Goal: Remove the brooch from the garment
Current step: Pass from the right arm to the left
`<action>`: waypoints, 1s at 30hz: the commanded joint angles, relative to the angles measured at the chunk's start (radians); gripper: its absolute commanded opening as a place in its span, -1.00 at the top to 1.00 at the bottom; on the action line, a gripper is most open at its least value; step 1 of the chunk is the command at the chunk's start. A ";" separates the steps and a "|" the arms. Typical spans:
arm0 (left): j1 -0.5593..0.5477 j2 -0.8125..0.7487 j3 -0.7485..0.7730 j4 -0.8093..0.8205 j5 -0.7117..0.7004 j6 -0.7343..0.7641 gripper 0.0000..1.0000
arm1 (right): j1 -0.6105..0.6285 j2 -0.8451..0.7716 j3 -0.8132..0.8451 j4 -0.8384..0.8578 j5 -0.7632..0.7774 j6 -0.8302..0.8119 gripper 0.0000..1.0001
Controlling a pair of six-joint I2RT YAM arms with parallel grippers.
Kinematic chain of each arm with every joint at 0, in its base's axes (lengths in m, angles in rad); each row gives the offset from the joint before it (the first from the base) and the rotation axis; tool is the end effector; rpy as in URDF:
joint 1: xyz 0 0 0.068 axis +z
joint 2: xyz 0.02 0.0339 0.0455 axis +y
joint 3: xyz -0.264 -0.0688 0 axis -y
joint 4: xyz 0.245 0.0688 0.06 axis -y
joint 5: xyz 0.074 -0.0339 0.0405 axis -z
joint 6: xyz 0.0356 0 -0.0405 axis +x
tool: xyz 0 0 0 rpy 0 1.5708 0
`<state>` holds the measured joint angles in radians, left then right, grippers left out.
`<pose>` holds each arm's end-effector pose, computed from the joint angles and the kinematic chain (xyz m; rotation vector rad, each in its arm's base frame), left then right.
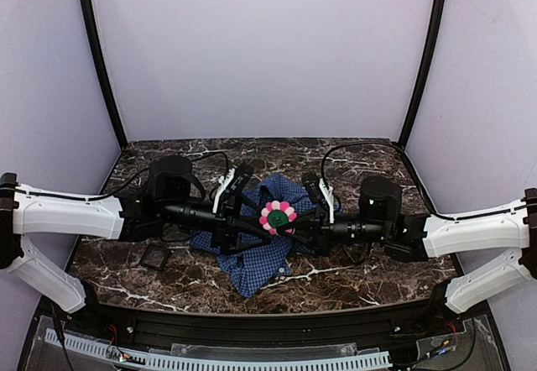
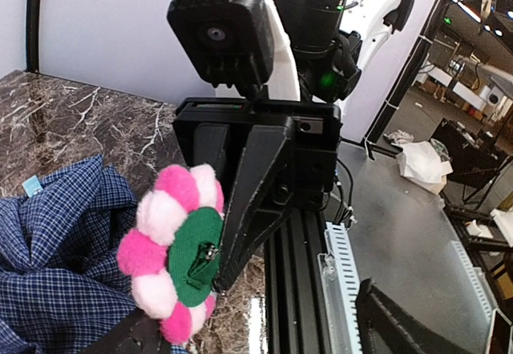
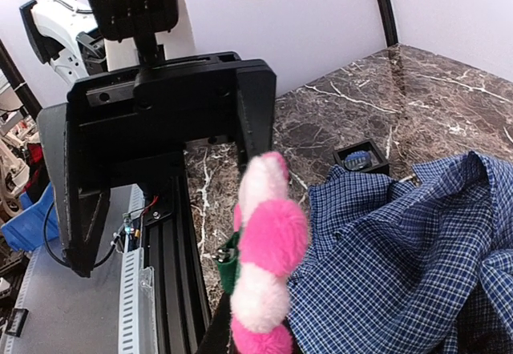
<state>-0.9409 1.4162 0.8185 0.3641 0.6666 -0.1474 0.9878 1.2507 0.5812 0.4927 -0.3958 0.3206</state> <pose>0.1677 -0.2674 0.2625 1.2161 1.5549 -1.3427 0.1380 0.2342 0.2403 -0.9211 1.6865 1.2670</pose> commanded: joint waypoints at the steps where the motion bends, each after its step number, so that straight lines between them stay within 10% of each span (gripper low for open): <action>1: -0.006 -0.021 0.015 -0.042 -0.069 0.043 -0.73 | 0.027 -0.025 -0.001 0.125 -0.189 -0.008 1.00; 9: 0.010 -0.094 -0.022 -0.063 -0.167 0.036 -0.92 | 0.028 -0.035 -0.002 0.112 -0.195 -0.012 1.00; 14: 0.011 -0.085 -0.012 -0.043 -0.045 0.028 -0.46 | 0.027 -0.020 0.004 0.113 -0.192 -0.014 1.00; 30: 0.009 -0.041 0.006 -0.008 0.046 0.011 -0.12 | 0.028 0.008 0.028 0.095 -0.179 -0.016 1.00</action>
<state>-0.9375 1.3605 0.8127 0.3401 0.6750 -0.1326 1.0111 1.2484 0.5835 0.5766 -0.5724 0.3141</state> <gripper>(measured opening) 0.580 0.057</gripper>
